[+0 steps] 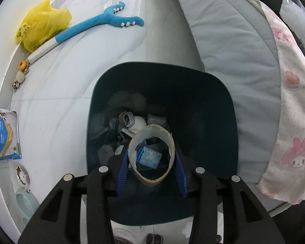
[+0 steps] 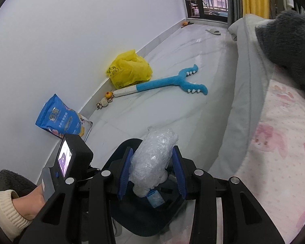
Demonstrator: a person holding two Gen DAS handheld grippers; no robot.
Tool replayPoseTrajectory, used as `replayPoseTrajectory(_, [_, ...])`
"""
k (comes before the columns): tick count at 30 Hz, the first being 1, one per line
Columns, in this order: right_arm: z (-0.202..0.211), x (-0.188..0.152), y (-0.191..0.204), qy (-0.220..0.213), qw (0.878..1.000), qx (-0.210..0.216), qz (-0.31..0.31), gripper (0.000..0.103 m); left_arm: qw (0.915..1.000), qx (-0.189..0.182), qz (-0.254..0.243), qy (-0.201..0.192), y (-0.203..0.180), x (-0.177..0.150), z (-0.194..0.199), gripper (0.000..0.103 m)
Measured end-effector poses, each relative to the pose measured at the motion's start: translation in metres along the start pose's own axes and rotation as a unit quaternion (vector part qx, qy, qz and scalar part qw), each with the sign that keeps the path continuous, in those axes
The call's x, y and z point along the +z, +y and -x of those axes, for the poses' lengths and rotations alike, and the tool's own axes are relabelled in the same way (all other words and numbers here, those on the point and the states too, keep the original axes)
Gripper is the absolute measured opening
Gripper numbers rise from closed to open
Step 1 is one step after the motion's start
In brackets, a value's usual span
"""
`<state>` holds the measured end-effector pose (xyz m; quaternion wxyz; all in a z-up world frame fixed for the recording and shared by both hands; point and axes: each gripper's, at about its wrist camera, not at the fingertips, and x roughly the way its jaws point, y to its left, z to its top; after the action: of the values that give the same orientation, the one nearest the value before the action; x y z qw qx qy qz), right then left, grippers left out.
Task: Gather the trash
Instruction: 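Open both tools to drop the tube and bag into the bin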
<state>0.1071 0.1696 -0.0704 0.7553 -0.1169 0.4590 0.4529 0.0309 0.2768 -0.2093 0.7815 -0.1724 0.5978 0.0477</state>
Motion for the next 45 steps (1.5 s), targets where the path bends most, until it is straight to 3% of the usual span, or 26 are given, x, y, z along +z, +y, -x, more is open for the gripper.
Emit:
replayPoseTrajectory(4, [-0.010, 0.001, 0.005, 0.007, 1.000, 0.000, 0.003, 0.040, 1.0000, -0.004, 0.003, 0.000, 0.010, -0.003, 0.003, 0.059])
replayPoseTrajectory(7, [-0.021, 0.001, 0.008, 0.015, 1.000, 0.000, 0.002, 0.040, 1.0000, -0.002, 0.004, -0.007, 0.015, -0.003, 0.009, 0.061])
replayPoseTrajectory(21, [-0.082, -0.016, 0.014, 0.083, 0.997, -0.006, -0.007, 0.040, 0.9942, 0.001, 0.012, -0.107, 0.042, 0.004, 0.065, 0.063])
replayPoseTrajectory(28, [-0.117, -0.039, 0.018, 0.132, 0.991, -0.014, 0.000, 0.042, 0.9869, -0.021, 0.014, -0.159, 0.042, 0.008, 0.097, 0.063])
replayPoseTrajectory(34, [-0.130, -0.057, 0.023, 0.161, 0.987, -0.014, 0.011, 0.042, 0.9773, -0.019, 0.007, -0.211, 0.033, 0.014, 0.128, 0.069])
replayPoseTrajectory(38, [-0.127, -0.066, 0.023, 0.168, 0.985, -0.024, 0.014, 0.048, 0.9697, -0.035, -0.003, -0.242, 0.020, 0.015, 0.152, 0.079])
replayPoseTrajectory(40, [-0.121, -0.067, 0.022, 0.166, 0.986, -0.029, 0.015, 0.055, 0.9646, -0.032, -0.013, -0.261, 0.010, 0.015, 0.167, 0.085])
replayPoseTrajectory(45, [-0.090, -0.060, 0.020, 0.129, 0.991, -0.045, 0.014, 0.056, 0.9460, -0.001, -0.051, -0.320, -0.021, 0.006, 0.203, 0.096])
